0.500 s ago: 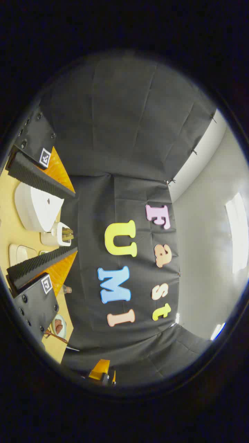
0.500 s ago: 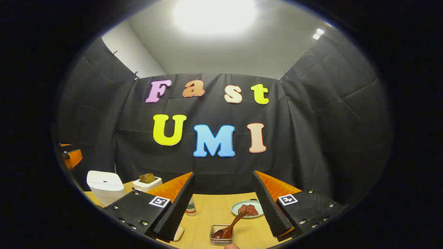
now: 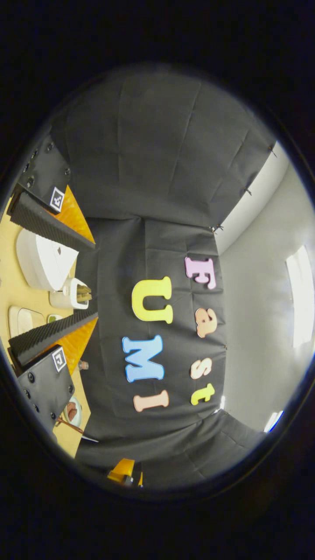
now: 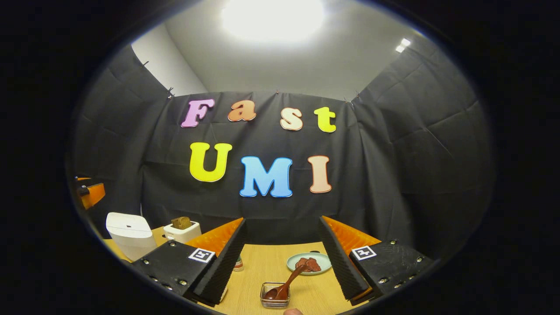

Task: Close the left gripper, press the button to open the rice cooker; take a wooden spoon from the chopstick holder with the right hand, scoop a spoonful of rice and pour it into the rice cooker, then put the wooden spoon back into the chopstick holder.

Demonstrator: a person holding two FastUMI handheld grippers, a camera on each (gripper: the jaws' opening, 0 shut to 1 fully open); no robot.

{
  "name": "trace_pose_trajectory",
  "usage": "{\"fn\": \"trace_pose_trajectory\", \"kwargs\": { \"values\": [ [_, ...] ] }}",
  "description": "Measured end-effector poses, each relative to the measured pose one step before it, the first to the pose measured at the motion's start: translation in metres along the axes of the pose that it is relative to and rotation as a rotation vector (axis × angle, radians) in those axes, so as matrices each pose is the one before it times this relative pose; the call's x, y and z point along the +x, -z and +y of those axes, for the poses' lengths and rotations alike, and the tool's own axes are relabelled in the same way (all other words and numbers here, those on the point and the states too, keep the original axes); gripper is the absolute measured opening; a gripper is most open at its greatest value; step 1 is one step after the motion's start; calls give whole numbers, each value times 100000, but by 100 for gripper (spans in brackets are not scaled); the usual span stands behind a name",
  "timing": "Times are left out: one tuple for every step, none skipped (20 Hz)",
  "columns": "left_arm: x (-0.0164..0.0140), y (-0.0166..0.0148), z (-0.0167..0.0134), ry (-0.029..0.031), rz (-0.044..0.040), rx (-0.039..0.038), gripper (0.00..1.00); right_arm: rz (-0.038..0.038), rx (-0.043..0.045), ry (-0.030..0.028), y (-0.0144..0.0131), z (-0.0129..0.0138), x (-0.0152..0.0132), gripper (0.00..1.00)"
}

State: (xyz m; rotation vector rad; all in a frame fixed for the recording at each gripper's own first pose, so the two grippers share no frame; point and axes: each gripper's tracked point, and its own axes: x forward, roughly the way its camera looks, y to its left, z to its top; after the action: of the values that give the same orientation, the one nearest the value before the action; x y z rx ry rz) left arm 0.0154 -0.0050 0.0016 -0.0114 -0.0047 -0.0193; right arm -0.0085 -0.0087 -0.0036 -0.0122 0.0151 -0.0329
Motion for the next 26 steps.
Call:
{"fn": "trace_pose_trajectory", "kwargs": {
  "values": [
    [170,-216,-77,181,-330,20,95,98,226,279,-54,-94,-122,98],
    [-15,87,31,133,-147,262,96,61,51,285,18,-147,-10,98],
    [-61,-136,86,37,-363,352,95,-6,-148,61,-22,-35,39,98],
    [97,-99,-93,107,-319,380,95,-3,-166,100,75,-36,-6,98],
    [88,-102,-31,94,-195,480,96,9,-6,74,-77,8,59,98],
    [-28,-92,3,25,-90,487,97,47,246,61,8,67,64,98],
    [36,-63,116,-87,-73,505,96,324,329,195,-39,44,59,98],
    [-81,-217,272,-469,-274,557,96,190,327,-162,181,25,-44,93],
    [-170,-360,35,275,-518,409,97,196,29,-190,73,70,29,98],
    [-380,-25,-87,726,-317,548,97,113,-335,-18,120,-14,7,98],
    [-91,-75,51,588,-285,621,94,179,-369,-99,33,67,-46,98],
    [91,-123,212,220,-347,721,93,221,-150,-271,106,163,-77,98],
    [-106,-280,172,191,6,570,83,-31,-81,-417,12,186,-129,98],
    [-101,119,42,753,74,355,78,8,-270,-322,-5,181,-38,98],
    [-23,53,-84,1353,-4,-31,70,186,-413,-100,-10,151,90,98],
    [-37,63,168,568,191,-514,60,228,-275,-274,103,140,-72,98],
    [-293,334,-230,604,515,-848,49,151,35,-573,-29,316,-41,98],
    [122,279,18,1791,1242,-1280,39,-27,99,-345,-42,251,-117,98],
    [-628,111,296,-1525,1217,369,36,-201,-105,-511,-144,222,-4,98],
    [467,88,1324,-2959,-1022,-121,29,-238,-376,-343,2,213,-73,98],
    [56,-410,451,-1087,-490,-555,11,-61,-652,-476,-63,237,21,98],
    [-120,149,-336,1176,293,-1062,9,-99,-418,-473,66,185,-100,98],
    [99,145,-185,962,482,-536,9,-149,270,-761,-62,324,-73,98],
    [318,478,-109,1604,1061,-130,9,15,575,-857,-15,356,-61,98],
    [47,855,303,-397,792,419,9,4,308,-467,-58,277,-56,98],
    [670,-317,255,1312,949,51,8,-320,-162,232,-75,-25,-97,98]
  ]
}}
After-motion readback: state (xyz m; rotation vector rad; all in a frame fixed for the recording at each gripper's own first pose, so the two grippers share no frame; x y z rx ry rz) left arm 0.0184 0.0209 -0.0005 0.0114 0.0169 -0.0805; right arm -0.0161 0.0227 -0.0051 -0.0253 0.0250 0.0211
